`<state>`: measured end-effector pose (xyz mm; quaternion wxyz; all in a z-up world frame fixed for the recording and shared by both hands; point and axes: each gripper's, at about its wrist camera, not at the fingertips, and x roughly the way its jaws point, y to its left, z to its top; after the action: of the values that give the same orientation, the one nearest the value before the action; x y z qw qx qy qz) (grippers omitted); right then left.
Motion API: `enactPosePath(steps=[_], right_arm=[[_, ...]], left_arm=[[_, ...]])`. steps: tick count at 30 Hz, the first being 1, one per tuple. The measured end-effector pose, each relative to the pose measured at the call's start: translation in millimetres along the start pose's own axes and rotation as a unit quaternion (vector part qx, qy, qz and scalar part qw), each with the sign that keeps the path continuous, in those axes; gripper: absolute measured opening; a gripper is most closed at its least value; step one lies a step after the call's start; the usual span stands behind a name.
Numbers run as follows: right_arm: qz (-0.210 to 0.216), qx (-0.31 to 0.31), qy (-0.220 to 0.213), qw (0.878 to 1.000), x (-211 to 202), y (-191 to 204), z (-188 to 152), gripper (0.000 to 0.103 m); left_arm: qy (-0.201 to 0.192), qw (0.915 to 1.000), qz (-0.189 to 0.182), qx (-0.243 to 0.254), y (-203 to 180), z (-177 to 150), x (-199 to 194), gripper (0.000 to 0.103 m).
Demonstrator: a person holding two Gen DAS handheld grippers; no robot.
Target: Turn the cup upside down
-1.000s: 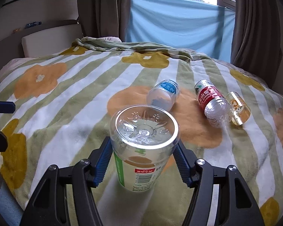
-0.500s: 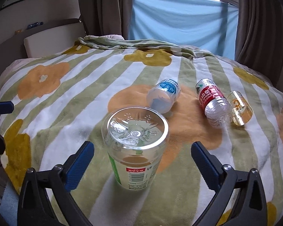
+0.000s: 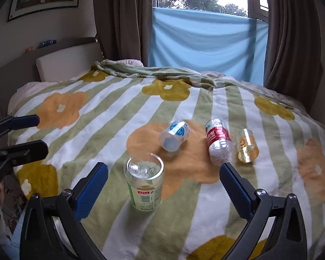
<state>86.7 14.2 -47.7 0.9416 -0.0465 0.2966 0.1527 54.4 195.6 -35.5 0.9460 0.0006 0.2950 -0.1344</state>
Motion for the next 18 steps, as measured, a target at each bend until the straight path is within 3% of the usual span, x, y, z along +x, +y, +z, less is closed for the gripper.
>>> enactPosePath(steps=[6, 10, 18], right_arm=[[-0.078, 0.032, -0.093, 0.992, -69, -3, 38, 0.103], [-0.129, 0.041, -0.131, 0.982, -95, -2, 47, 0.103], [-0.165, 0.059, -0.159, 0.972, -106, -6, 42, 0.103]], left_arm=[[-0.100, 0.9946, 0.030, -0.003, -1, 45, -48, 0.102], [-0.149, 0.9876, 0.049, -0.009, -2, 51, -71, 0.102], [-0.164, 0.9843, 0.066, -0.009, -6, 39, -76, 0.103]])
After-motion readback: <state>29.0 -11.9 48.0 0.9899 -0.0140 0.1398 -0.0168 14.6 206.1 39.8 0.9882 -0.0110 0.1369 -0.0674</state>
